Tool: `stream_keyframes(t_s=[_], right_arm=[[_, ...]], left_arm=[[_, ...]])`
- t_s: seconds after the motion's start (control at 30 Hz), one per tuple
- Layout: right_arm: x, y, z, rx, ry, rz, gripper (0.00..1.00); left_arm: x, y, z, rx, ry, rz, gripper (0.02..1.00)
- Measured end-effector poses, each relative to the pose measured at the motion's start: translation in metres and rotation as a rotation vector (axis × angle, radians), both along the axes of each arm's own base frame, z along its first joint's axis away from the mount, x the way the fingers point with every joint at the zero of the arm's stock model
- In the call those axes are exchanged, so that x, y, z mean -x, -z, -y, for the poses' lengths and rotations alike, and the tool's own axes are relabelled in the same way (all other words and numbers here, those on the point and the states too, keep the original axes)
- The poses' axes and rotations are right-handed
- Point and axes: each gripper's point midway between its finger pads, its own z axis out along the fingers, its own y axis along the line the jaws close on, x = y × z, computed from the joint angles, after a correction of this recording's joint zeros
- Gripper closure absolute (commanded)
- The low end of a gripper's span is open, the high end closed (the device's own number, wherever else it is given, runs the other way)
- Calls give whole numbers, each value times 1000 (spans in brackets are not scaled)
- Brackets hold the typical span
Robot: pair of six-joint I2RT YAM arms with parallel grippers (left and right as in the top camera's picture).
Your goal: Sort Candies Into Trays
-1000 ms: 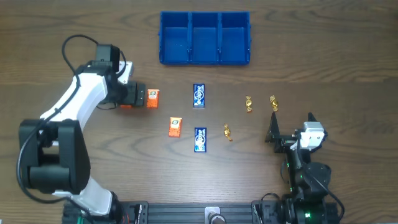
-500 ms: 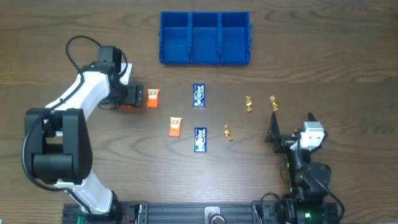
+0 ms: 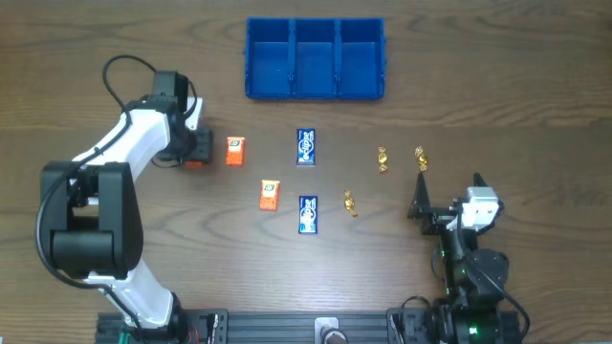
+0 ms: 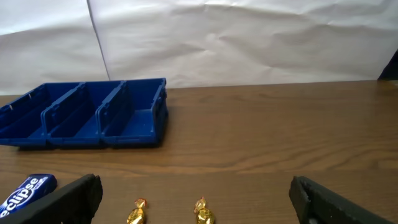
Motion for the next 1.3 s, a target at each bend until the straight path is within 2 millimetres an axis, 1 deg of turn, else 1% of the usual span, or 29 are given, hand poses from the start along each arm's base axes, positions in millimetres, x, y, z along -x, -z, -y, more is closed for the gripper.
stream_keyframes(t_s=[0.07,0.17,0.33,0.47,0.53,0.63,0.67,0.73,0.77,0.8,0.87,0.9,0.97,1.07,1.1,1.17,1.23,1.3], right_arm=[[0,0,0,0,0,0,3],[0,0,0,0,0,0,3],[0,0,0,0,0,0,3],[0,0,0,0,0,0,3],[0,0,0,0,0,0,3],[0,0,0,0,0,0,3],[0,0,0,0,0,0,3],[0,0,0,0,0,0,3],[0,0,0,0,0,0,3],[0,0,0,0,0,0,3],[0,0,0,0,0,0,3],[0,0,0,0,0,0,3],[0,0,0,0,0,0,3],[0,0,0,0,0,0,3],[0,0,0,0,0,0,3],[0,0,0,0,0,0,3],[0,0,0,0,0,0,3],[0,0,0,0,0,0,3]], left_arm=[[-1,0,0,2,-9,2,656],[-1,0,0,2,-12,5,684],[-4,-1,0,7,-33,14,783],[-1,-8,2,12,-58,-17,792],[-8,-22,6,15,-70,-12,785],[-29,-57,20,16,-77,53,787],[-39,-74,28,18,-75,92,787],[-58,-114,50,27,-62,190,792],[-67,-131,60,36,-54,235,794],[-77,-154,74,49,-40,300,794],[-92,-194,104,69,-12,414,787],[-95,-207,113,75,-3,449,785],[-102,-237,139,93,26,527,776],[-118,-263,167,116,43,603,772],[-125,-267,172,120,40,618,774],[-137,-263,180,121,33,621,772],[-150,-247,185,114,14,599,770],[-159,-220,186,97,-2,557,768]])
